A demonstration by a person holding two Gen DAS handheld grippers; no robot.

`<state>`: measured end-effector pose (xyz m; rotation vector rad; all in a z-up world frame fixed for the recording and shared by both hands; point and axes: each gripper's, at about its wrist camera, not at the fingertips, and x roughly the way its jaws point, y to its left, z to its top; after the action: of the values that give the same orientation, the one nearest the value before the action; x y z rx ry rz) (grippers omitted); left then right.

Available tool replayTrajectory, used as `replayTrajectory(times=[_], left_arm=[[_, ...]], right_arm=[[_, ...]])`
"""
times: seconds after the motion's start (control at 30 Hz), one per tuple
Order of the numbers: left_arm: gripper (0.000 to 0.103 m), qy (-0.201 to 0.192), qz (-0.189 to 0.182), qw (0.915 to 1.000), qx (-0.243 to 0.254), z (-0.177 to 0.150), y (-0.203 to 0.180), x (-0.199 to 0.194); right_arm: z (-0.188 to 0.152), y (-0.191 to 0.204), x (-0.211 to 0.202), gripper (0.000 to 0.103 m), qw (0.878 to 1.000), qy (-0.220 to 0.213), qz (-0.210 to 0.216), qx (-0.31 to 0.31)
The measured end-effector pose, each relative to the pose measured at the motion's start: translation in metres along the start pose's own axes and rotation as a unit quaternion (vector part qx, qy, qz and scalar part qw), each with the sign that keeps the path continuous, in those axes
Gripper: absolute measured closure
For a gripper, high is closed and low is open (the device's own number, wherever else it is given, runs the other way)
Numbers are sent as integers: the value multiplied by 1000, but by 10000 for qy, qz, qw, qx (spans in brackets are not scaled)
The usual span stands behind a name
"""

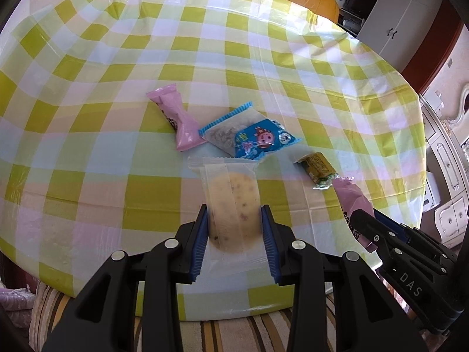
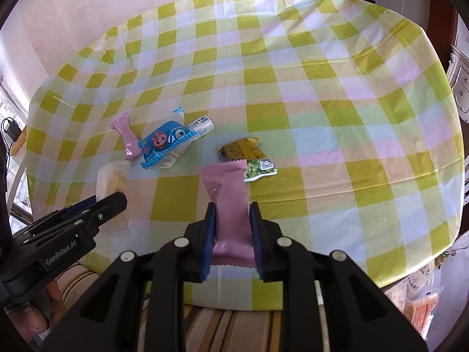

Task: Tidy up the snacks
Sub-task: 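Carry both snacks over the white box and open both tools to drop them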

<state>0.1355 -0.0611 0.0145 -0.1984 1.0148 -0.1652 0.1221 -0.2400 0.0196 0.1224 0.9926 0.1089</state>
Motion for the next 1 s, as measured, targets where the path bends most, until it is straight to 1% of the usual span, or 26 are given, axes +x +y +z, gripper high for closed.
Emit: replayTrajectory(times=[0.17, 0.3, 0.43, 0.53, 0.63, 0.7, 0.77, 0.87, 1.0], left_arm=[[68, 84, -224, 9993, 289, -8, -30, -1], [68, 265, -514, 9970, 522, -17, -58, 1], [68, 400, -768, 9919, 930, -29, -96, 0], [68, 550, -1026, 9851, 1270, -40, -129, 0], [68, 806, -1369, 9745, 1583, -54, -163, 3], [68, 1006, -1601, 9652, 1809, -65, -187, 4], [68, 1177, -1741, 9555, 2072, -77, -211, 6], [68, 1404, -1955, 9387, 2466, -96, -244, 6], [68, 1734, -2055, 9154, 2996, -124, -282, 11]], right_arm=[[-14, -28, -21, 80, 9997, -50, -40, 226], [-25, -57, -40, 80, 9989, -101, -157, 421], [-40, -94, -60, 80, 9969, -147, -433, 634], [-54, -125, -75, 80, 9941, -155, -640, 861], [-71, -153, -90, 80, 9906, -132, -860, 1059], [-85, -170, -99, 80, 9878, -95, -1011, 1184], [-99, -185, -108, 80, 9848, -41, -1123, 1324], [-121, -209, -118, 80, 9789, 36, -1315, 1565], [-150, -238, -129, 80, 9694, 115, -1556, 1898]])
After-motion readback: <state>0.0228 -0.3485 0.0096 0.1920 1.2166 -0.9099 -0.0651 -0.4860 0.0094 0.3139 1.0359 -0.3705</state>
